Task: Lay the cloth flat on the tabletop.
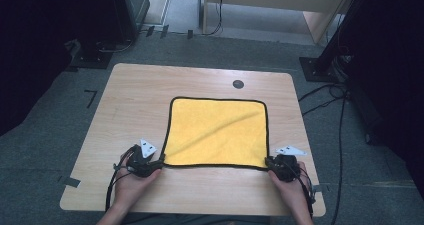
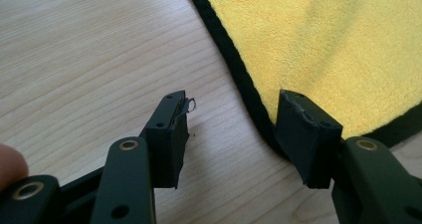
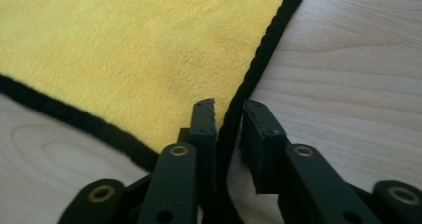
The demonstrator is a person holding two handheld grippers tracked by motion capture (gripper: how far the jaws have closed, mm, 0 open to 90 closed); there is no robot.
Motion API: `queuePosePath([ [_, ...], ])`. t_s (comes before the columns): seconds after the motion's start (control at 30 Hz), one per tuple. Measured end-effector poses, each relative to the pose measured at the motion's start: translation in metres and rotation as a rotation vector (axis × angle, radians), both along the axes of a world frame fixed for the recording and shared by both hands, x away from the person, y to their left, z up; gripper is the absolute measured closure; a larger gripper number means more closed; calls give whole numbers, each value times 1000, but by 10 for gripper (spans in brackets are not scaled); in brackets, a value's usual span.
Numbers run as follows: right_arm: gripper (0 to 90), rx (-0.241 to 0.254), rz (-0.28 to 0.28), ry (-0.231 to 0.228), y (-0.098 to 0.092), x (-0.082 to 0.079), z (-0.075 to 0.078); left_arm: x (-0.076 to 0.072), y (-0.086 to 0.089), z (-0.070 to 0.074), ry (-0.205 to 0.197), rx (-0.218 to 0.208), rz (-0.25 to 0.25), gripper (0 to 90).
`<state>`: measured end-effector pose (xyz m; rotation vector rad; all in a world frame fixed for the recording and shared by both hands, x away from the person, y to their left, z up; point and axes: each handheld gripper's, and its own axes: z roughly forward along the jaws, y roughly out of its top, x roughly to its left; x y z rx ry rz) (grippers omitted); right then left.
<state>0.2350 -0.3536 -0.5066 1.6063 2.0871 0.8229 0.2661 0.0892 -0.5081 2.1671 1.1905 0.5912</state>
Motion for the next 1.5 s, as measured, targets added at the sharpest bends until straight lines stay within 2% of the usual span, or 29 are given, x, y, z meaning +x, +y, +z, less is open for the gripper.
queuePosePath([
  [0.13, 842, 21, 0, -4, -1, -10, -1, -2, 1, 0, -10, 18, -8, 466],
  [0.37, 846, 48, 30, 21, -1, -25, 0, -11, 12, 0, -10, 10, 16, 465],
  [0.6, 851, 40, 82, 41, 1, -40, 2, -26, 22, 0, 2, 3, 27, 463],
  [0.67, 820, 32, 82, 40, 0, -45, 2, -28, 23, 0, 1, 0, 26, 461],
  [0.77, 697, 1, 83, 2, 0, -46, 1, -28, 25, 0, -7, 1, 21, 448],
  [0.87, 587, 13, 57, -46, -2, -44, 4, -27, 29, -1, 9, -29, 38, 352],
  [0.97, 513, 42, 29, -100, -5, -43, 8, -24, 33, 1, 23, -75, 40, 283],
  [1.1, 480, 81, 19, -131, -7, -42, 14, -24, 33, 3, 13, -105, 44, 279],
  [1.3, 467, 73, 35, -161, 2, -30, 26, -24, 31, 3, 1, -96, 42, 282],
  [1.5, 464, 85, 48, -190, 13, -11, 43, -22, 35, 2, 12, -115, 38, 285],
])
